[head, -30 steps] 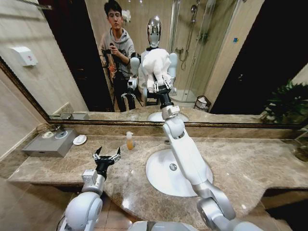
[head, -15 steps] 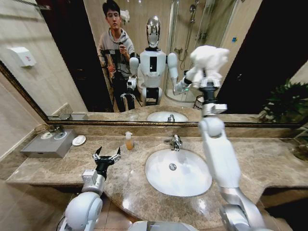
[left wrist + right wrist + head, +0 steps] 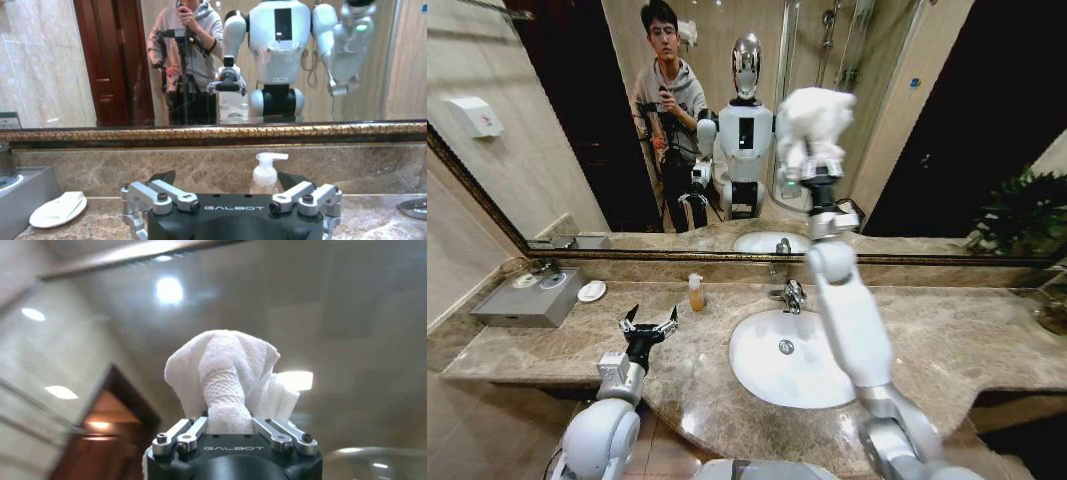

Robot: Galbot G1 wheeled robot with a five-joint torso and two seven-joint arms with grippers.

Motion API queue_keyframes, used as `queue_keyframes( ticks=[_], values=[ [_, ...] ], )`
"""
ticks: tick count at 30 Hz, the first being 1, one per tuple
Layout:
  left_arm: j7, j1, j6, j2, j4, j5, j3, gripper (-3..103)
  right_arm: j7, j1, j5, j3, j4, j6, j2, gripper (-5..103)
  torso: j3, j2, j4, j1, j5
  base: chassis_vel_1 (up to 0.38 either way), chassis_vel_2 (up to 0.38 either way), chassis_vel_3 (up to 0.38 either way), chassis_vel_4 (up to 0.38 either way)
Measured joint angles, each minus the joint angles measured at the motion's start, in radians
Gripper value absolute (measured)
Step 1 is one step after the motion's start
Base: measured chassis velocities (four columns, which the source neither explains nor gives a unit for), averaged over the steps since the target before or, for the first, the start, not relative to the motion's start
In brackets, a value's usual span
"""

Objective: Pick up the towel from the sink counter and wipe the mirror surface.

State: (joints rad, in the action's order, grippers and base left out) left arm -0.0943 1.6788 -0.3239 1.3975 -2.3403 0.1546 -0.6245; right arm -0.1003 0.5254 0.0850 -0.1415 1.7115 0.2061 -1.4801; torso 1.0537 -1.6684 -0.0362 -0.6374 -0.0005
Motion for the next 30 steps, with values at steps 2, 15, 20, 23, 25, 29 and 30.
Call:
queue_keyframes(
  ticks=[2,15,20,23,25,29,30],
  values=[
    [0.000,0.000,0.000,0.000,0.000,0.000,0.000,100,0.006,-0.004,-0.002,0.025,0.000,0.004,-0.004,18,0.000,0.000,0.0003,0.000,-0.0001,0.000,0.000,0.000,0.000],
    [0.000,0.000,0.000,0.000,0.000,0.000,0.000,100,-0.016,0.152,0.123,0.032,0.162,-0.006,0.140,18,0.000,0.000,0.0006,0.000,0.0004,0.000,0.000,0.000,0.000],
    [0.000,0.000,0.000,0.000,0.000,0.000,0.000,100,-0.024,0.318,0.172,0.011,0.277,-0.025,0.250,18,0.000,0.000,0.0004,0.000,0.0008,0.000,0.000,0.000,0.000],
    [0.000,0.000,0.000,0.000,0.000,0.000,0.000,100,-0.024,0.460,0.200,-0.011,0.337,-0.020,0.299,18,0.000,0.000,0.0005,0.000,0.0007,0.000,0.000,0.000,0.000],
    [0.000,0.000,0.000,0.000,0.000,0.000,0.000,100,-0.024,0.495,0.215,-0.015,0.352,-0.020,0.308,18,0.000,0.000,0.0001,0.000,0.0006,0.000,0.000,0.000,0.000],
    [0.000,0.000,0.000,0.000,0.000,0.000,0.000,100,-0.023,0.646,0.270,-0.017,0.392,-0.029,0.332,18,0.000,0.000,0.0002,0.000,0.0006,0.000,0.000,0.000,0.000],
    [0.000,0.000,0.000,0.000,0.000,0.000,0.000,100,-0.023,0.697,0.279,-0.015,0.397,-0.033,0.337,18,0.000,0.000,0.0001,0.000,0.0006,0.000,0.000,0.000,0.000]
  ],
)
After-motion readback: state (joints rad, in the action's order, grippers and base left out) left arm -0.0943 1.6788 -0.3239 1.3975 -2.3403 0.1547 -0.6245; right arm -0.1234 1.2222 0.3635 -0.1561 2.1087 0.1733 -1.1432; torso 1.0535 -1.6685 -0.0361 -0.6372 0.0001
